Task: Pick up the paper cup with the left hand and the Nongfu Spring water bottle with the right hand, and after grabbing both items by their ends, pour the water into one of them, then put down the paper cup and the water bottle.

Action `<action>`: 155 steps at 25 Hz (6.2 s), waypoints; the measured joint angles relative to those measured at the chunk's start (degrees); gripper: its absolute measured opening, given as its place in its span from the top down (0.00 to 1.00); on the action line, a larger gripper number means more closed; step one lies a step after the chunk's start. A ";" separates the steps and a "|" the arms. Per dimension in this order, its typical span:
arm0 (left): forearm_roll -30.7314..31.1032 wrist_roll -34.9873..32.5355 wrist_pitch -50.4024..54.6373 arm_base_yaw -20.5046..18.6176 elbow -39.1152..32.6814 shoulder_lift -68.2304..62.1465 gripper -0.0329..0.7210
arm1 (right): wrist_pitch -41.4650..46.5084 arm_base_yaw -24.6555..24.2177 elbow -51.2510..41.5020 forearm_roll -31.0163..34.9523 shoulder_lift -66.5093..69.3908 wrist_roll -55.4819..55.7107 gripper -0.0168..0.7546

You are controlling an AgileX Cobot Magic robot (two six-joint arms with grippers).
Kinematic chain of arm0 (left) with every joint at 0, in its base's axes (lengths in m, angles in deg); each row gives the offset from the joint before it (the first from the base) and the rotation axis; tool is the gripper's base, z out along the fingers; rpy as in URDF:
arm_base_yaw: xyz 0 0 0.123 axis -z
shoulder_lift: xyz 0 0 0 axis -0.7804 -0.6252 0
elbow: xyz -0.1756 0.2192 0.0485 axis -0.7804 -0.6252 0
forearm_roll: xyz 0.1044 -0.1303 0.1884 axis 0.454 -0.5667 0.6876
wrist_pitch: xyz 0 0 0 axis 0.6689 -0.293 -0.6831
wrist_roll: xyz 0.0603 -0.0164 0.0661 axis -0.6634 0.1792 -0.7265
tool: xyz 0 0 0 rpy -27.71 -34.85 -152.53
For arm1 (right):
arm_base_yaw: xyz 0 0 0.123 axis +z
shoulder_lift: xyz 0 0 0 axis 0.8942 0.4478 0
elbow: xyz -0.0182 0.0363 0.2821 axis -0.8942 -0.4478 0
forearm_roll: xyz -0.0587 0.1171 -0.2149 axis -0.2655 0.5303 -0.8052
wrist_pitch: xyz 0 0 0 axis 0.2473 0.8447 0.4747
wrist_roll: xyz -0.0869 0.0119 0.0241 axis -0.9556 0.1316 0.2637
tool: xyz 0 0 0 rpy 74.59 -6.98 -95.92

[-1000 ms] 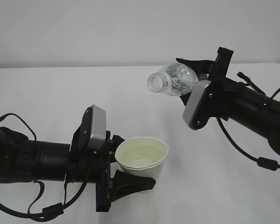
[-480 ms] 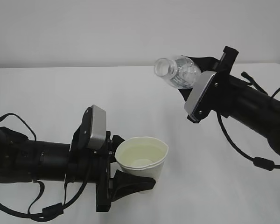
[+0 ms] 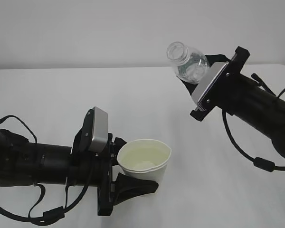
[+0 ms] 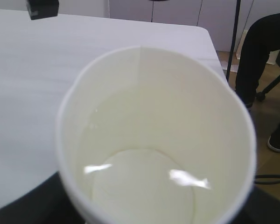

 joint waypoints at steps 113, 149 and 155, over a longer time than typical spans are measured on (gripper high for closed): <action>0.26 0.12 0.00 0.00 0.00 0.00 0.33 | 0.54 0.00 0.06 33.26 9.12 27.93 0.44; -22.97 -1.08 0.00 0.00 0.00 0.00 0.33 | 0.54 0.00 0.06 34.08 9.12 27.96 0.44; -26.55 -2.52 0.00 -0.41 0.00 0.00 0.33 | 0.54 0.00 0.06 34.11 9.12 27.96 0.44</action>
